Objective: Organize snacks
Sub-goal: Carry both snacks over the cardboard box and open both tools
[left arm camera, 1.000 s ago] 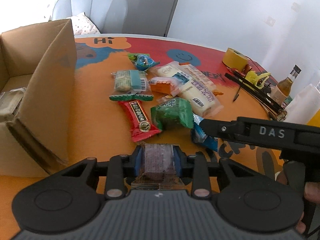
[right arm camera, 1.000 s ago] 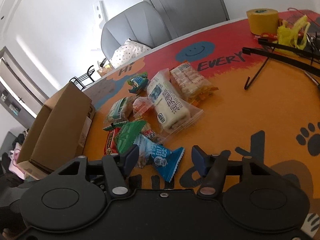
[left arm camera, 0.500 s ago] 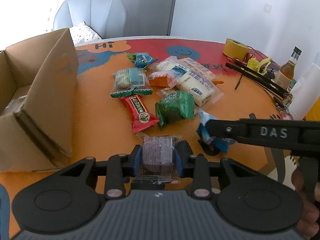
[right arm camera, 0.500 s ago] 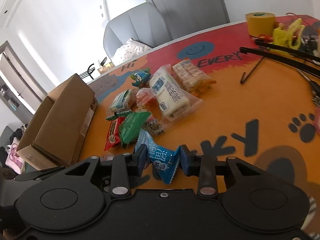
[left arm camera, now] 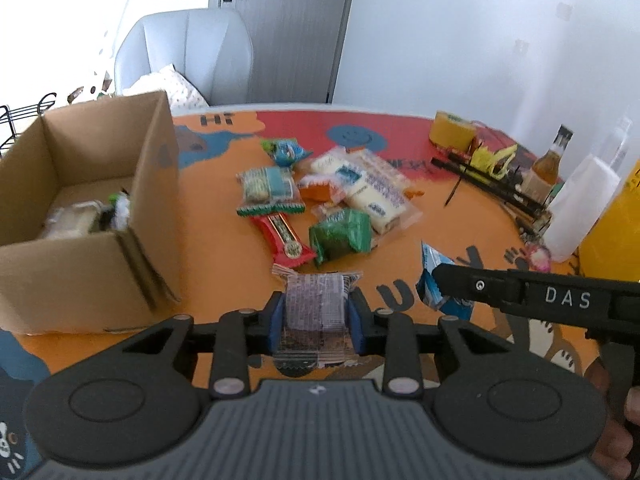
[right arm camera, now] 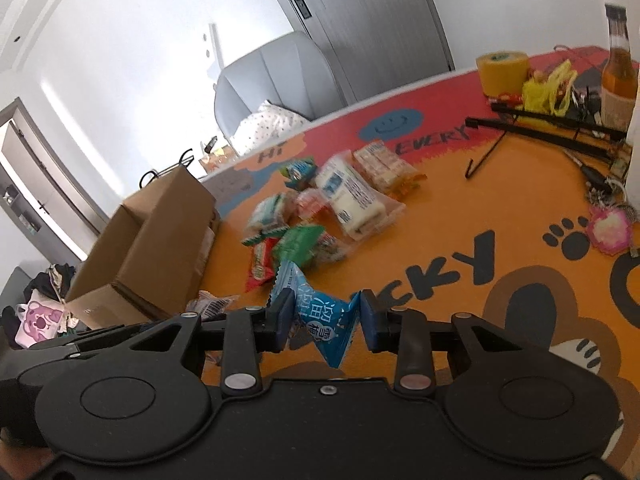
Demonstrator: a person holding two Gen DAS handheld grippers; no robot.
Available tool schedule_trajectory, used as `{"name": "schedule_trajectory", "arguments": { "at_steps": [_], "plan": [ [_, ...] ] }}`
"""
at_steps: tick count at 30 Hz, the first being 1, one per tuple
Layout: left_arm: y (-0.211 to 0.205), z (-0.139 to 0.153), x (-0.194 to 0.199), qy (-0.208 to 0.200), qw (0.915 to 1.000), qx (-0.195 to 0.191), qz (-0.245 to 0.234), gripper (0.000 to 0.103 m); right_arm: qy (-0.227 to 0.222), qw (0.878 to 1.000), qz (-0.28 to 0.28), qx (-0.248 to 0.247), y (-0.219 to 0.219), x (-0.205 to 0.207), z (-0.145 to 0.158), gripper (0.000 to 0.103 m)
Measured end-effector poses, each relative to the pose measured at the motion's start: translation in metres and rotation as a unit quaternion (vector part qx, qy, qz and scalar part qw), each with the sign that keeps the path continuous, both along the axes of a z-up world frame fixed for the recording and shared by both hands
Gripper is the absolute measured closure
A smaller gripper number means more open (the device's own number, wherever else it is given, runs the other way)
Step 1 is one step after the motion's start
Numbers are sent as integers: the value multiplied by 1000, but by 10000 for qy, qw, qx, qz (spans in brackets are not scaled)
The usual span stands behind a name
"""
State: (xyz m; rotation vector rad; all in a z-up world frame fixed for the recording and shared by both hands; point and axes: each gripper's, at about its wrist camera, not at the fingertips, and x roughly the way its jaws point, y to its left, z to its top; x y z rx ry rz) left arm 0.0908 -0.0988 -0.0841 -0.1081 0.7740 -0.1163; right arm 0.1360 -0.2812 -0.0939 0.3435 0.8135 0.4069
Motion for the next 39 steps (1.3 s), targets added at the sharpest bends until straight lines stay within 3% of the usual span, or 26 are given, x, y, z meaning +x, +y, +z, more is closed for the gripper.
{"name": "schedule_trajectory", "arguments": {
  "at_steps": [17, 39],
  "plan": [
    [33, 53, -22, -609, 9979, -84, 187, 71, -538, 9985, 92, 76, 22, -17, 45, 70],
    [98, 82, -24, -933, 9929, -89, 730, 71, -860, 9951, 479, 116, 81, -10, 69, 70]
  ]
}}
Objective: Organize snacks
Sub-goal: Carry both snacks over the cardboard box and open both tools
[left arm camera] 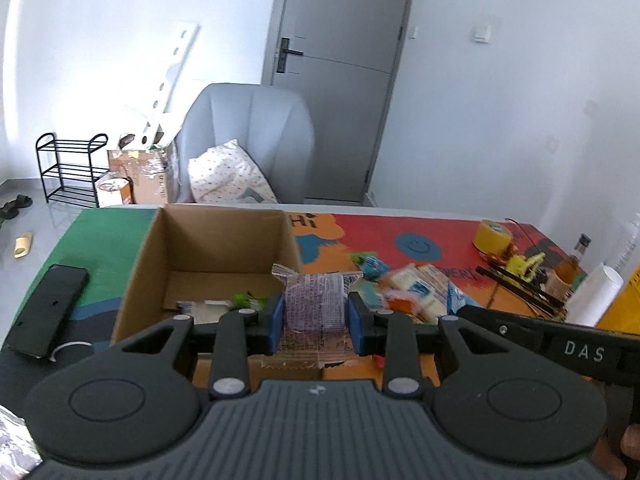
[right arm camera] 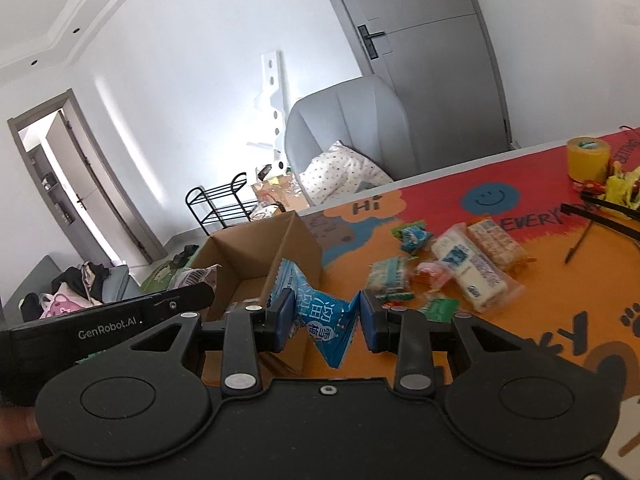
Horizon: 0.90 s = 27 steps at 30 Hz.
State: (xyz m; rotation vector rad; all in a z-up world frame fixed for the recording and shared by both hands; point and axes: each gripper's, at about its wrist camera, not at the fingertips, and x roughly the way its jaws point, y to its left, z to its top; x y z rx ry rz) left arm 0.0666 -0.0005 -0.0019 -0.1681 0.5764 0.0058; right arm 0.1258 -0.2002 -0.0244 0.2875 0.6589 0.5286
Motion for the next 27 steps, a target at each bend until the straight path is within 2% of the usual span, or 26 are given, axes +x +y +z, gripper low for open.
{"name": "schedule_trajectory", "arguments": {
  "at_steps": [10, 19, 24, 27],
  "plan": [
    [38, -1, 13, 12, 9995, -85, 314, 71, -65, 9998, 178, -82, 31, 7, 6, 70],
    [67, -13, 28, 183, 9983, -185, 514, 71, 9, 9990, 441, -77, 65, 20, 8, 70],
    [77, -14, 27, 150, 9980, -143, 596, 66, 14, 9982, 589, -126, 88, 25, 8, 70],
    [83, -16, 25, 185, 9977, -203, 622, 58, 24, 9980, 625, -112, 98, 26, 9, 70]
  ]
}}
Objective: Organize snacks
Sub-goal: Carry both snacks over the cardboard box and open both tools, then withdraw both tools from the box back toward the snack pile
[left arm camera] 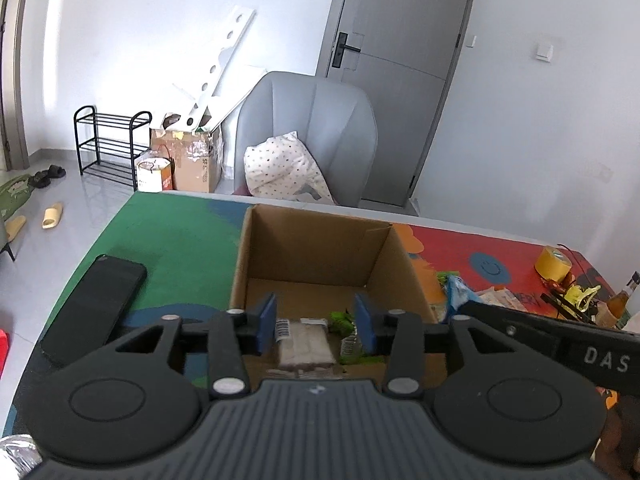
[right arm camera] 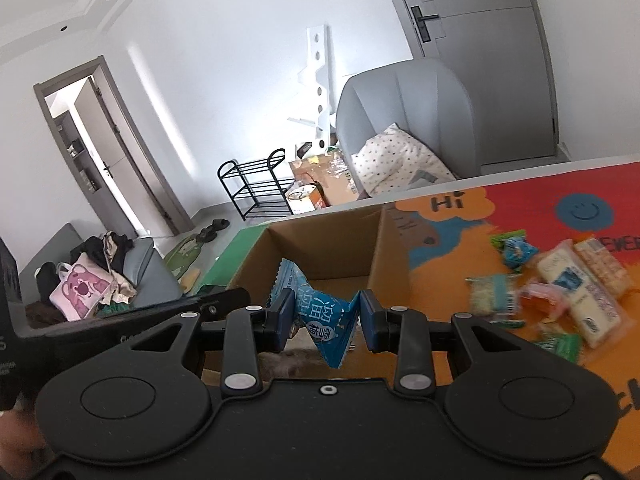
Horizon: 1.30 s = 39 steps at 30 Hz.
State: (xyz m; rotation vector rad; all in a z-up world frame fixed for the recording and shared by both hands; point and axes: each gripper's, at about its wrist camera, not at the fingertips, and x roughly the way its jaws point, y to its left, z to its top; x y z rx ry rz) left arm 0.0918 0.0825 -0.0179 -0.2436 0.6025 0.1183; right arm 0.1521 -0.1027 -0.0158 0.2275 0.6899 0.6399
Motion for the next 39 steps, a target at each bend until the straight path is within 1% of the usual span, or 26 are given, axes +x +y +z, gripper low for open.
{"name": "schedule_trajectory", "arguments": {
  "at_steps": [2, 3, 4, 7, 8, 10, 11, 14, 18, 22, 25, 28, 29, 31, 32, 39],
  "plan": [
    [3, -1, -2, 5, 10000, 3, -13, 49, -11, 10000, 3, 36, 5, 0, 2, 67],
    [6, -1, -2, -4, 10000, -9, -16, 46, -1, 10000, -5, 53, 6, 0, 2, 63],
    [8, -1, -4, -25, 10000, -34, -10, 41, 13, 10000, -25, 69, 8, 0, 2, 58],
    [13, -1, -6, -99, 9999, -87, -27, 27, 17, 9998, -181, 31, 9, 0, 3, 58],
    [14, -1, -8, -123, 9999, -91, -38, 24, 35, 9997, -223, 20, 9, 1, 2, 58],
    [18, -1, -10, -157, 9998, -117, -59, 20, 40, 9995, -303, -40, 8, -1, 2, 57],
    [18, -2, -11, -158, 9998, -143, -64, 18, 47, 9994, -346, -70, 7, -2, 3, 54],
    [21, -2, -11, -133, 9996, -205, -105, 15, 59, 9987, -494, -83, 1, -5, 3, 46],
    [21, 0, -16, -124, 9997, -135, -161, 11, 74, 9976, -686, -90, -10, -9, 5, 42],
    [14, 6, -22, -151, 9997, 32, -214, 5, 59, 9968, -794, -60, -23, -17, 8, 28],
    [5, 10, -26, -144, 9994, 72, -308, 3, 26, 9965, -831, -56, -31, -24, 11, 21],
    [-3, 12, -29, -123, 9989, 55, -439, 0, 41, 9963, -862, 25, -43, -29, 13, 14],
    [-6, 13, -30, -129, 9987, 28, -490, 0, 32, 9963, -860, 28, -47, -30, 14, 9],
    [-11, 16, -34, -138, 9985, -14, -528, 0, -2, 9962, -868, 4, -53, -33, 16, 2],
    [-14, 18, -36, -133, 9985, -31, -523, 0, -26, 9962, -875, -12, -57, -34, 17, 0],
    [-31, 24, -47, -226, 9986, -160, -448, 0, -169, 9967, -786, -62, -79, -43, 22, 0]
  ]
}}
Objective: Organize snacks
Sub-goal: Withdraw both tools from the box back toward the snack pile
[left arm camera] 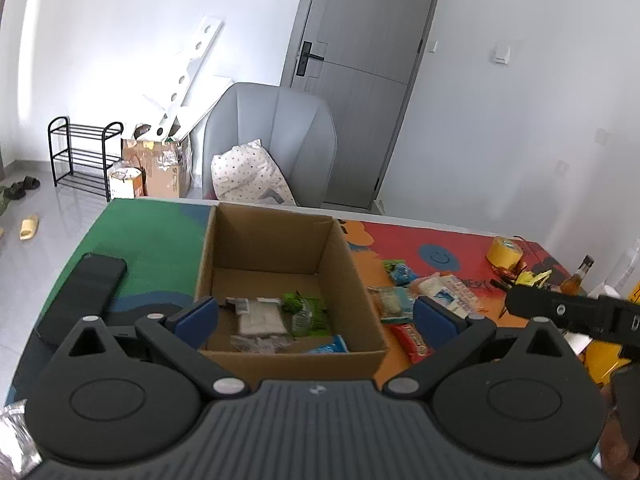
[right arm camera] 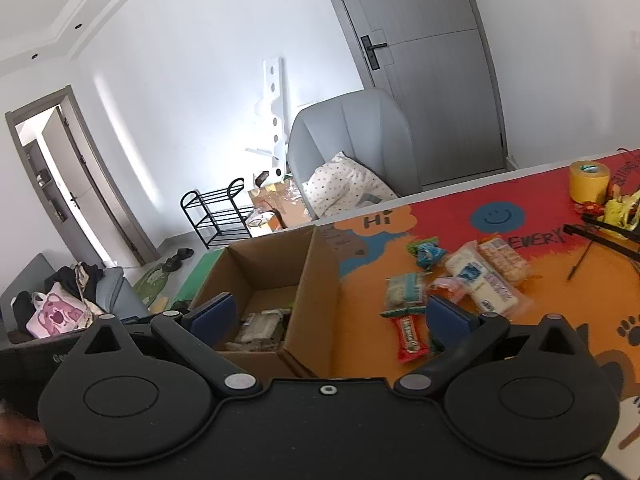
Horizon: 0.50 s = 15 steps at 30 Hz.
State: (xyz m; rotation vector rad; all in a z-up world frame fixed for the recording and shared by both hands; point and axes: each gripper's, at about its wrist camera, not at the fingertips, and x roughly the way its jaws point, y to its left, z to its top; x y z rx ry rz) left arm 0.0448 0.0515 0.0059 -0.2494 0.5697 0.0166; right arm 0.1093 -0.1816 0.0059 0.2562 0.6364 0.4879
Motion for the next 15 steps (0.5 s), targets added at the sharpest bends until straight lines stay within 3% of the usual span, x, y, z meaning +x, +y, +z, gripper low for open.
{"name": "schedule_trajectory", "arguments": {
  "at_steps": [15],
  "plan": [
    [-49, 2, 1, -10, 9993, -158, -336, 0, 52, 9996, -265, -14, -63, -7, -14, 0]
  ]
}}
